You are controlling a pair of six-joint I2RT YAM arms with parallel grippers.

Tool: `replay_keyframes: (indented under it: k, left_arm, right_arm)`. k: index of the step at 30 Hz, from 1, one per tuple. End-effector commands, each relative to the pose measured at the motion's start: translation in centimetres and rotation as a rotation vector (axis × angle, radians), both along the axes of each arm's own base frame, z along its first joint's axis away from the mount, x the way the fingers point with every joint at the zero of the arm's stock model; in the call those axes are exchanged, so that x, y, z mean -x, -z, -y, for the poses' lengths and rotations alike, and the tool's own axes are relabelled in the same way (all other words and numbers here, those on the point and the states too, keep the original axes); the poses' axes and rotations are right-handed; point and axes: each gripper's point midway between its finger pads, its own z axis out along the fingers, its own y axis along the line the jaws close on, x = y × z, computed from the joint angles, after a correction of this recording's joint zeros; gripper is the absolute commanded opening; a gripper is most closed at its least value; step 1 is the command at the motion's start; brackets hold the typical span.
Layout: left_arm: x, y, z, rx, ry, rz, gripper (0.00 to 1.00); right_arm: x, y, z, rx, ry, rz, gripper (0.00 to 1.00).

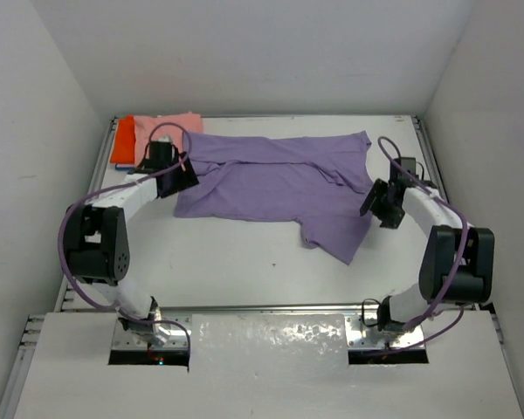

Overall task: Fold and stack the t-shirts
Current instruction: Fold the flattened tshirt in 1/3 of the way

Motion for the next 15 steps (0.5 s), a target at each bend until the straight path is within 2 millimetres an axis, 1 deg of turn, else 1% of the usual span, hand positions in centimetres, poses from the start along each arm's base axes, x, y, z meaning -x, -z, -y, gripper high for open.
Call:
replay_keyframes:
  k: [1, 2, 3, 4, 5, 6, 9, 13, 14, 15]
  left_arm:
    - [1.9, 1.7, 0.7, 0.014, 0.053, -0.035, 0.67]
    - [2.1, 2.1, 0.7, 0.015, 0.054, -0.045, 0.67]
    - [2.5, 2.7, 0.8, 0.019, 0.06, -0.062, 0.67]
    - [2.7, 3.0, 0.8, 0.018, 0.061, -0.07, 0.67]
    - [2.7, 3.3, 0.8, 0.016, 0.062, -0.073, 0.67]
    - [2.8, 3.4, 0.8, 0.015, 0.063, -0.071, 0.67]
    - [3.3, 4.2, 0.5, 0.002, 0.059, -0.092, 0.67]
    - [4.0, 5.6, 0.0, -0.019, 0.047, -0.126, 0.67]
    - [4.1, 6.0, 0.0, -0.019, 0.047, -0.139, 0.67]
    - [4.3, 6.3, 0.0, -0.019, 0.046, -0.145, 0.67]
  right_arm:
    - [1.4, -0.1, -1.1, -0.048, 0.005, 0.027, 0.64]
    - [1.9, 0.2, -1.1, -0.048, 0.006, 0.015, 0.64]
    - [2.8, 1.1, -1.3, -0.057, 0.003, -0.006, 0.64]
    - [3.1, 1.5, -1.9, -0.084, -0.006, -0.005, 0.64]
    - [2.7, 1.4, -2.1, -0.09, -0.009, 0.03, 0.64]
    - [3.5, 2.1, -2.3, -0.093, -0.012, 0.023, 0.64]
    - [3.1, 2.2, -2.1, -0.083, -0.019, 0.056, 0.64]
    - [2.7, 2.8, -1.3, -0.045, -0.012, 0.026, 0.64]
    - [2.0, 2.7, -1.2, -0.04, -0.014, 0.048, 0.64]
    - [1.8, 3.0, -1.3, -0.042, -0.022, 0.047, 0.64]
